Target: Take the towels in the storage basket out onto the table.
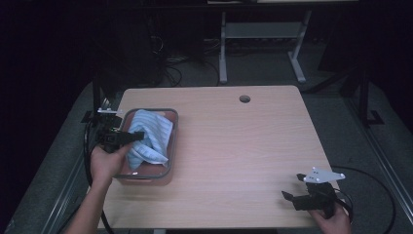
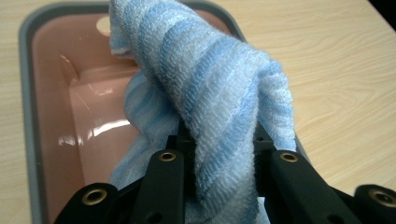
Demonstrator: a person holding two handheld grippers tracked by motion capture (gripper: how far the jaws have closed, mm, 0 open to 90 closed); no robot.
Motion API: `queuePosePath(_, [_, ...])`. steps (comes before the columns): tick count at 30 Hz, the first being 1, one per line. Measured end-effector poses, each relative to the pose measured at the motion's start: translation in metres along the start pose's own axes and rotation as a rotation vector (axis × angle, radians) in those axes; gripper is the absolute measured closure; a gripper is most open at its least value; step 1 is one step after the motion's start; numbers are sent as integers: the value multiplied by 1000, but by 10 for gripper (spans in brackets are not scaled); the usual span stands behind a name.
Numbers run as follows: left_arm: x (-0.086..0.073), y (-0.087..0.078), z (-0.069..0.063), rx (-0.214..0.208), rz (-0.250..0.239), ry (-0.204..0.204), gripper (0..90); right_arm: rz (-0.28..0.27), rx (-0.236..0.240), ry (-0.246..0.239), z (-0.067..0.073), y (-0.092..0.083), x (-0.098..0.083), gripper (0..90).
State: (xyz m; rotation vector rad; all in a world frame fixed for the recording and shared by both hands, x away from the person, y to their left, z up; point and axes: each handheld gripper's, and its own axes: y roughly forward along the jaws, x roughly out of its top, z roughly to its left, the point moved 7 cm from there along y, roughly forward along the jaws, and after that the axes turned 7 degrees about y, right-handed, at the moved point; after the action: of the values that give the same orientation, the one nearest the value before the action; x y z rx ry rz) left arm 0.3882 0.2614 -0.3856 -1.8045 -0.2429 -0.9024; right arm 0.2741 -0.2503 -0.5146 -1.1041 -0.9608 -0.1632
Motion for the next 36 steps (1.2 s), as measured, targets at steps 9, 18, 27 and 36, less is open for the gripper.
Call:
queuePosePath(9, [12,-16,-1,-5,-30,5,734,0,0,-1,0,1,0,145])
queuePosePath(18, [22,-25,-7,-21,-38,12,734,2,-1,3,0,1,0,145])
queuePosePath(27, [33,-36,-13,-57,-63,16,733,0,-3,5,-1,0,0,145])
queuePosePath(36, [46,-45,-26,-84,-86,44,733,0,-4,6,-1,0,1,145])
